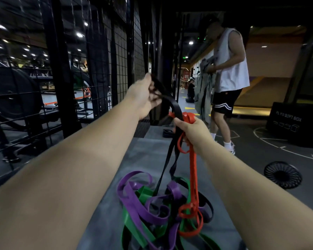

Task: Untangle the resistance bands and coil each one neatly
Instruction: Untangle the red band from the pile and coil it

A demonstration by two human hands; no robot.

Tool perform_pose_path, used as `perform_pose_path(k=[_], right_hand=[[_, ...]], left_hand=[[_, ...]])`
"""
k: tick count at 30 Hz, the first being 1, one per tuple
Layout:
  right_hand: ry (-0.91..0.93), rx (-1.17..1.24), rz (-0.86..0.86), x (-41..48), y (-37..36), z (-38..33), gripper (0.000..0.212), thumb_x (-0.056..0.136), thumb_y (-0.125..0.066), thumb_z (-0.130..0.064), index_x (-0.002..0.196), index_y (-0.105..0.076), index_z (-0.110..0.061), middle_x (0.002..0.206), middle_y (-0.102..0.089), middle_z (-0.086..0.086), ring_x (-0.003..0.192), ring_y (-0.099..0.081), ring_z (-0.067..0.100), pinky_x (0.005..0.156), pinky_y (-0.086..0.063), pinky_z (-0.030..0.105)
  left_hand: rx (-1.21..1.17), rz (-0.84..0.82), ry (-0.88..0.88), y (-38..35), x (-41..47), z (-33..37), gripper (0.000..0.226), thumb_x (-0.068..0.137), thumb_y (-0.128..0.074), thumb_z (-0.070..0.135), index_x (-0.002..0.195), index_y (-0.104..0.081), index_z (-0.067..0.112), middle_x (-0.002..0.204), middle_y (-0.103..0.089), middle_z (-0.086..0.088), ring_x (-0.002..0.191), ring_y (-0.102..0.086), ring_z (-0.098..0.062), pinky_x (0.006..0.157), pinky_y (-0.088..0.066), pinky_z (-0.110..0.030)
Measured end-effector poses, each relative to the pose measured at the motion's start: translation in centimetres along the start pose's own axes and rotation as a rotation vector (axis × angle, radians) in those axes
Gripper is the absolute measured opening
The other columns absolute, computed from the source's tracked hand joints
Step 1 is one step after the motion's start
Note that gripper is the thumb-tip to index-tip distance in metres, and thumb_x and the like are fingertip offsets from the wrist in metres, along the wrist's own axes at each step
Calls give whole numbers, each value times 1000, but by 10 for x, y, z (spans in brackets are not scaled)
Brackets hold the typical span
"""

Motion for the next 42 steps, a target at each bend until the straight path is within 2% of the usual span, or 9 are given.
perform_pose_path(k=[4,7,10,13,16,22,28,32,42], right_hand=[[-17,50,55,5,8,-5,13,89,-69,-29,86,-63,-18,74,-71,7,45,-49,14,48,-36,25],[-8,137,62,11,8,-17,20,87,-71,-31,92,-61,-14,67,-71,2,59,-59,22,62,-45,33],[0,158,76,17,10,-30,18,89,-70,-29,87,-60,-14,64,-71,0,59,-59,22,62,-48,33],[-1,154,110,18,15,-41,17,89,-70,-29,90,-64,-14,69,-73,2,50,-55,18,54,-46,30],[4,177,127,21,19,-44,17,89,-69,-30,87,-64,-14,70,-73,3,50,-49,21,49,-39,25],[-6,215,169,29,37,-42,25,88,-69,-36,93,-64,-12,67,-67,4,37,-50,6,41,-38,19],[-145,10,236,26,52,-22,40,83,-71,-48,68,-50,-18,49,-42,-3,40,-37,11,47,-31,26],[-209,-121,144,23,51,-3,47,82,-62,-63,75,-57,-17,52,-42,-2,44,-37,13,51,-32,27],[-207,-197,-23,15,33,13,51,84,-60,-64,68,-50,-16,55,-45,-1,45,-35,13,46,-29,25]], left_hand=[[212,19,255,19,-11,-52,55,98,-35,53,123,-51,7,130,-57,-10,119,-55,-29,108,-37,-52],[415,-171,386,20,-23,-89,80,77,-40,73,129,-52,13,129,-59,-3,116,-57,-25,103,-42,-49],[553,-334,368,7,-34,-118,60,88,-49,59,135,-47,21,132,-55,3,122,-52,-20,105,-38,-44],[696,-393,271,-6,-37,-135,23,96,-51,44,112,-53,27,124,-59,2,118,-52,-15,101,-37,-39],[757,-429,236,-6,-38,-143,24,100,-44,42,109,-55,23,108,-64,3,107,-56,-12,97,-36,-34],[642,-263,169,14,-21,-138,23,102,-40,31,89,-50,15,67,-46,0,60,-47,-15,75,-48,-37],[519,-221,72,17,1,-90,20,97,-53,36,93,-44,19,70,-40,5,60,-38,-9,59,-35,-25],[253,-165,80,9,11,-53,36,101,-34,47,96,-49,15,66,-38,3,56,-34,-11,56,-30,-26],[268,-14,-44,-20,21,-23,33,99,-33,7,74,-51,17,61,-37,4,55,-30,-8,54,-26,-22]])
Point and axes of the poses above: each hand's wrist, its own x-axis towards the middle knuckle, its own y-axis out of the back of the hand, z = x × y, the point moved 4 cm from there along x, towards the middle knuckle
